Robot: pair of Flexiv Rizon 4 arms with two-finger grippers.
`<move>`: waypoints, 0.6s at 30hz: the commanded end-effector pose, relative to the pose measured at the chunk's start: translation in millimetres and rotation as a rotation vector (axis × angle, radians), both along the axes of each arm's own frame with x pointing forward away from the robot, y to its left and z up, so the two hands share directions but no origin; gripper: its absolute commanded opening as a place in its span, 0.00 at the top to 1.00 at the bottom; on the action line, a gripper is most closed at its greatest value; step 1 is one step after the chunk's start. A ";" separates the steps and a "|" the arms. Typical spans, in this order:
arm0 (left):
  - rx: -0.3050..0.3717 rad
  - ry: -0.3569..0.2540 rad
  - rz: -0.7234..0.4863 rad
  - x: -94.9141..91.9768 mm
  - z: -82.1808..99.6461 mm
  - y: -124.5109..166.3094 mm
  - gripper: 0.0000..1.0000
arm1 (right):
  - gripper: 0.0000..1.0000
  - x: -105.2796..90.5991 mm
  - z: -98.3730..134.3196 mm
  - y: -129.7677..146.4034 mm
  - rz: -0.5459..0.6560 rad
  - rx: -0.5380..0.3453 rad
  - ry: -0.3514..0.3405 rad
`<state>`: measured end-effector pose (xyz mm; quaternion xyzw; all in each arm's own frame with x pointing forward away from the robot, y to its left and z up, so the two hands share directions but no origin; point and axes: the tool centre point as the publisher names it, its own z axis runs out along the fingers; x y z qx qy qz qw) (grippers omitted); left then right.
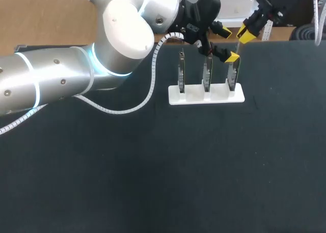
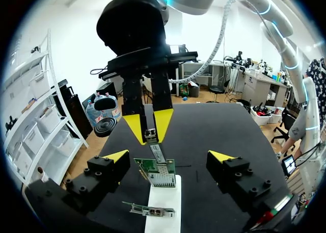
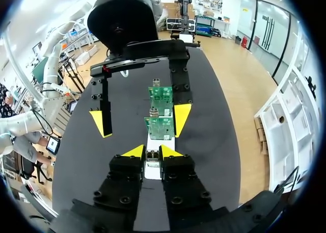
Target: Pick up the optical module with the left hand, and insert it into the network port with the right hand.
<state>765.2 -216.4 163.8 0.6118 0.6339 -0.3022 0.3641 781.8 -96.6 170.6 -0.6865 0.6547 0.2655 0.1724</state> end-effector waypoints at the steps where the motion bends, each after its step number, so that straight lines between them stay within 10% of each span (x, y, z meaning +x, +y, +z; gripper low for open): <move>1: 0.000 -0.002 0.001 -1.2 0.0 1.1 0.00 | 1.00 0.2 1.2 -0.1 0.002 0.000 -0.004; 18: 0.000 -0.002 0.001 -1.2 0.0 1.1 0.00 | 1.00 -5.2 16.2 0.9 0.001 -0.032 -0.051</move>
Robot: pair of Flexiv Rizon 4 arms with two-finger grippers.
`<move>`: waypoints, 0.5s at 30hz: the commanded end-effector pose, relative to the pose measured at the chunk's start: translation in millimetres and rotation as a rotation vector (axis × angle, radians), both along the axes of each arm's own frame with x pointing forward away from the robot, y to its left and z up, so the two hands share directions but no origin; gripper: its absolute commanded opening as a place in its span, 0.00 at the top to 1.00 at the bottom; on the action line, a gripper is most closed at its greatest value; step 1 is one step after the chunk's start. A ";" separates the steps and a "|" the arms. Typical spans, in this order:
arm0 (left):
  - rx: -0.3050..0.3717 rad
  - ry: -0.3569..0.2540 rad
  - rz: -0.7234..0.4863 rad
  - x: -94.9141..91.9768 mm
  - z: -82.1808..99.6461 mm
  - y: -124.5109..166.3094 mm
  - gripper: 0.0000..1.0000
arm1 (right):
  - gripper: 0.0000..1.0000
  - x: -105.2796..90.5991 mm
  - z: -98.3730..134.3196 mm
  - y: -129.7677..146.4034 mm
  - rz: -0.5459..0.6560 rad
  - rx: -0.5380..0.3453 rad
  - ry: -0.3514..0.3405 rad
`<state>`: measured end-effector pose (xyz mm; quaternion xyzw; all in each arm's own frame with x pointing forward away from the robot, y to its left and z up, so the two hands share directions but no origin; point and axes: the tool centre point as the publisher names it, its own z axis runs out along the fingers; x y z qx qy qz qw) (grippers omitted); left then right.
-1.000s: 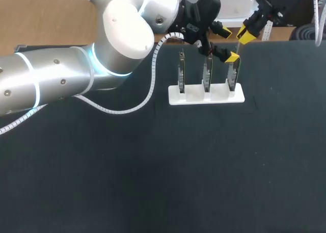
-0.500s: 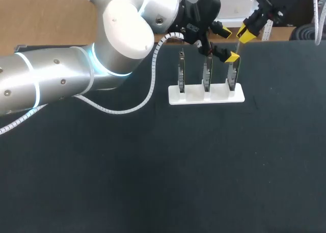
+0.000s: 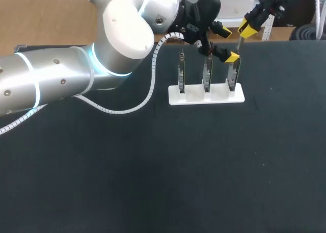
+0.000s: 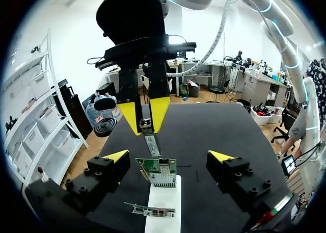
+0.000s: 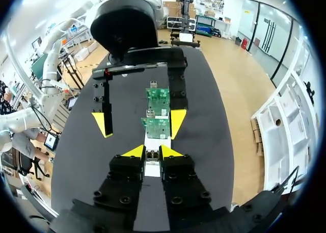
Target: Pick up the optical module with the left hand, and insert it into the network port with the right hand.
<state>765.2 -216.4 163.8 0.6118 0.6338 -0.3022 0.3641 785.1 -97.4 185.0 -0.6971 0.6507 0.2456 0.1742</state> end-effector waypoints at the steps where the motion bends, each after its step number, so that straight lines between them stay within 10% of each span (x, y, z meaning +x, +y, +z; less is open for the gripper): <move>1: 0.000 -0.002 0.001 -1.1 0.0 1.2 0.00 | 1.00 -9.3 2.2 1.8 -0.005 -0.025 -0.021; 15: 0.000 -0.002 0.001 -1.1 0.0 1.2 0.00 | 1.00 -14.2 1.2 0.9 -0.017 -0.046 -0.040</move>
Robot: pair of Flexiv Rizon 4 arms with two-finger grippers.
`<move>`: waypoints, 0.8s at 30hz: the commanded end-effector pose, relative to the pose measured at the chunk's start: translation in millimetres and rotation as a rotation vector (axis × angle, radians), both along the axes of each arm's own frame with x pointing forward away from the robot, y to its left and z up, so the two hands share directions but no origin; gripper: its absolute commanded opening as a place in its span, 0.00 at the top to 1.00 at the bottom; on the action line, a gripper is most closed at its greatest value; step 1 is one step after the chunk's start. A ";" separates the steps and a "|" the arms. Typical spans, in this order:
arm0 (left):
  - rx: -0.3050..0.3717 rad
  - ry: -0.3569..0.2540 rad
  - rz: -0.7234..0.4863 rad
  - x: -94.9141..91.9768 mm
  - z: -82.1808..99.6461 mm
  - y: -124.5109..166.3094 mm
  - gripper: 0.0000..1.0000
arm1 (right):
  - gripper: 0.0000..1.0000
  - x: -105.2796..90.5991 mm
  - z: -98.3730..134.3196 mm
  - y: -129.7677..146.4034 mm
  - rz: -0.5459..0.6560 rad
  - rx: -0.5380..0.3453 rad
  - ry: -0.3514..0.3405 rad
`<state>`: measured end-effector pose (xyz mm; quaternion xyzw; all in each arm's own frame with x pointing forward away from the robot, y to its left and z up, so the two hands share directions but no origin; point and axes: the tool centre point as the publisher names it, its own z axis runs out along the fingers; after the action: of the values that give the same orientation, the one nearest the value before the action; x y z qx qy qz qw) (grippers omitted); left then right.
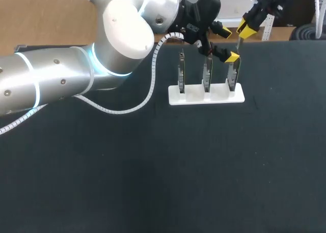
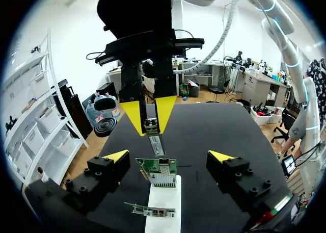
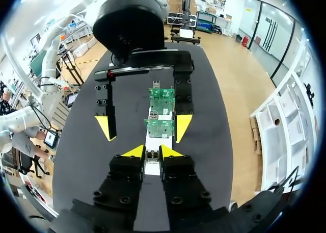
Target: Pick up the optical module with the left hand, and insert it into the network port with the right hand.
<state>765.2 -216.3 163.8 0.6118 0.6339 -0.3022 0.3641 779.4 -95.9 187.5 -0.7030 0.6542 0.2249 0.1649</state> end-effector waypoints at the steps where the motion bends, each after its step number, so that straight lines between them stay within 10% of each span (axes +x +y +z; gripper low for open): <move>1: 0.000 -0.002 0.001 -1.2 0.0 1.1 0.00 | 1.00 -8.5 -1.6 -1.0 -0.018 -0.003 -0.023; 24: 0.000 -0.002 0.001 -1.2 0.0 1.1 0.00 | 1.00 -4.2 -8.2 -3.4 -0.026 -0.003 -0.030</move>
<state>765.2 -216.3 163.8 0.6118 0.6339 -0.3022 0.3641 776.1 -99.3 181.0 -0.6984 0.6609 0.2120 0.1745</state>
